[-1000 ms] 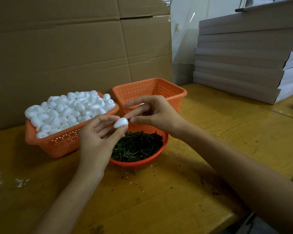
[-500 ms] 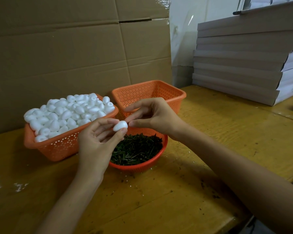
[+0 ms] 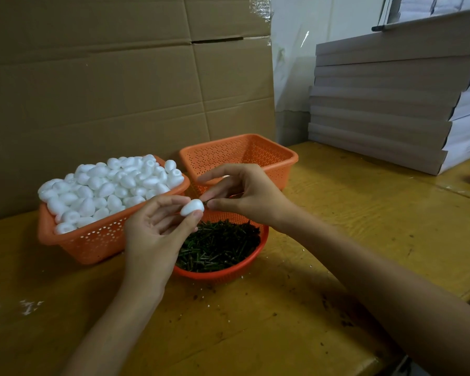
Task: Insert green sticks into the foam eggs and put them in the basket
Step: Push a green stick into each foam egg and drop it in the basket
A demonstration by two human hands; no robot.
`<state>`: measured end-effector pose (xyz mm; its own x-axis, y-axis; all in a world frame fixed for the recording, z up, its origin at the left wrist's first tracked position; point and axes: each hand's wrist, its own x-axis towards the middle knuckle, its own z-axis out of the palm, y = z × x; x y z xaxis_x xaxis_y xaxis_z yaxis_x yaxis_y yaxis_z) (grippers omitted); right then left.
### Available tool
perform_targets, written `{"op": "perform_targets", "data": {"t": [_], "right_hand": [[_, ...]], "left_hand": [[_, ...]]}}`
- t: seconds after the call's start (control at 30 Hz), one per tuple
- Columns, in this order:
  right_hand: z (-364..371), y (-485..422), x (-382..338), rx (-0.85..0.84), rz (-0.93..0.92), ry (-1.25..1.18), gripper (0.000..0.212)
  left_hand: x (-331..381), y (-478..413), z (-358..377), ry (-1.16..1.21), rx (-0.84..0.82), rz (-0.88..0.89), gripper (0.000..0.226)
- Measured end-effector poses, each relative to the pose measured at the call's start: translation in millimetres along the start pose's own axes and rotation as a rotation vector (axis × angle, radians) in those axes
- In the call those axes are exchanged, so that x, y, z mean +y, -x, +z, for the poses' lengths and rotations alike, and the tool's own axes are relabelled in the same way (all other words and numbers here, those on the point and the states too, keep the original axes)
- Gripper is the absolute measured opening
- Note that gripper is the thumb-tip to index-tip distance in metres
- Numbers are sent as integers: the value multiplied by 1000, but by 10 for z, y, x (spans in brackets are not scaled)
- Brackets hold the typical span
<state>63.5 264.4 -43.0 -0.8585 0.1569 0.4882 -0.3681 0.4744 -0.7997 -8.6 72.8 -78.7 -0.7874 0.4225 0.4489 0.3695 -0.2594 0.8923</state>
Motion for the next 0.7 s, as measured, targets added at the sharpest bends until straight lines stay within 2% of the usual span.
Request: {"op": "perform_targets", "data": {"t": [0.27,0.43,0.7], "right_hand": [[7,16,-27,-2,-70,43,44],[12,24,-32,-22,-84,42,43],[22,22,-26,-25,-76,34,38]], "left_hand": [[34,19,20,-7,-3,15,27],[31,18,15,-36,-8,47,22],[41,15,18,-25,-5,48,27]]}}
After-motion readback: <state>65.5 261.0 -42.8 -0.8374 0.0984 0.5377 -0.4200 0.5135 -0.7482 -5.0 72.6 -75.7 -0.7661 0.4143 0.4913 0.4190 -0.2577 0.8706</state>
